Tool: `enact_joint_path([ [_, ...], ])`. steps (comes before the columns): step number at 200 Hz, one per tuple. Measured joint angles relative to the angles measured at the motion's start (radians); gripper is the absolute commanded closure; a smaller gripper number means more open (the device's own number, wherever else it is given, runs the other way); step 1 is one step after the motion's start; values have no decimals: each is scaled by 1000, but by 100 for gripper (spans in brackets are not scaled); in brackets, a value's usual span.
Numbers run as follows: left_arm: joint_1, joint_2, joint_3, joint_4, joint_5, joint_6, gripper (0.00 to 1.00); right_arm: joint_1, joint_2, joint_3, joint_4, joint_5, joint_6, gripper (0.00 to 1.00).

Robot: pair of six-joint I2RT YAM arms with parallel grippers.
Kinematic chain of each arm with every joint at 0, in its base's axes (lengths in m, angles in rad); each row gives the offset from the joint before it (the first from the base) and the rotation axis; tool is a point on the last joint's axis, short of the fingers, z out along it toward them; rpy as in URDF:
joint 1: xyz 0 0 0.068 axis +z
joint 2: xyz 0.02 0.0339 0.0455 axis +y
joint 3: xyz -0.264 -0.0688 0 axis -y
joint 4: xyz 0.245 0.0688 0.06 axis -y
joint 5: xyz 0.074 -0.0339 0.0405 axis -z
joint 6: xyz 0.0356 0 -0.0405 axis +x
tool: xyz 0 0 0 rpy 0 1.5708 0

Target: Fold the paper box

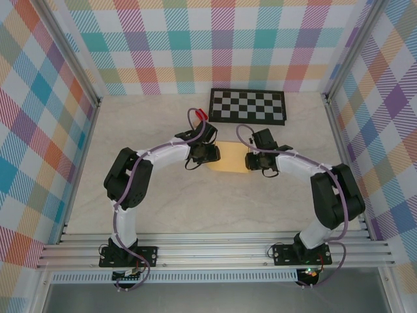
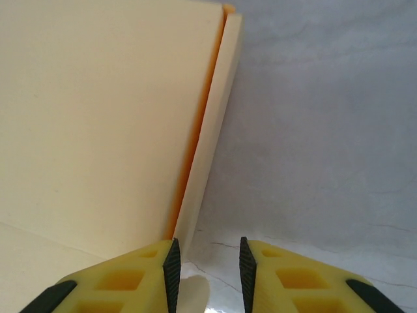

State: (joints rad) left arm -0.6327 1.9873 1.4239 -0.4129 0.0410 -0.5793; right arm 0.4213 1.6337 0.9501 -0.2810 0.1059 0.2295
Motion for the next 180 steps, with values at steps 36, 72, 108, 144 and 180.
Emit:
enact_joint_path([
  [36, 0, 5, 8, -6, -17, 27, 65, -4, 12, 0, 40, -10, 19, 68],
  [72, 0, 14, 25, -18, -32, 53, 64, -10, 12, 0, 45, -10, 24, 65],
  [108, 0, 17, 55, -55, -51, 84, 58, -10, -15, 25, -26, -13, 13, 60],
  [144, 1, 14, 114, -94, -55, 114, 42, -10, -85, 101, -111, -26, -14, 56],
  [180, 1, -34, 131, -128, -42, 133, 34, -10, -94, 174, -183, -56, 23, 53],
])
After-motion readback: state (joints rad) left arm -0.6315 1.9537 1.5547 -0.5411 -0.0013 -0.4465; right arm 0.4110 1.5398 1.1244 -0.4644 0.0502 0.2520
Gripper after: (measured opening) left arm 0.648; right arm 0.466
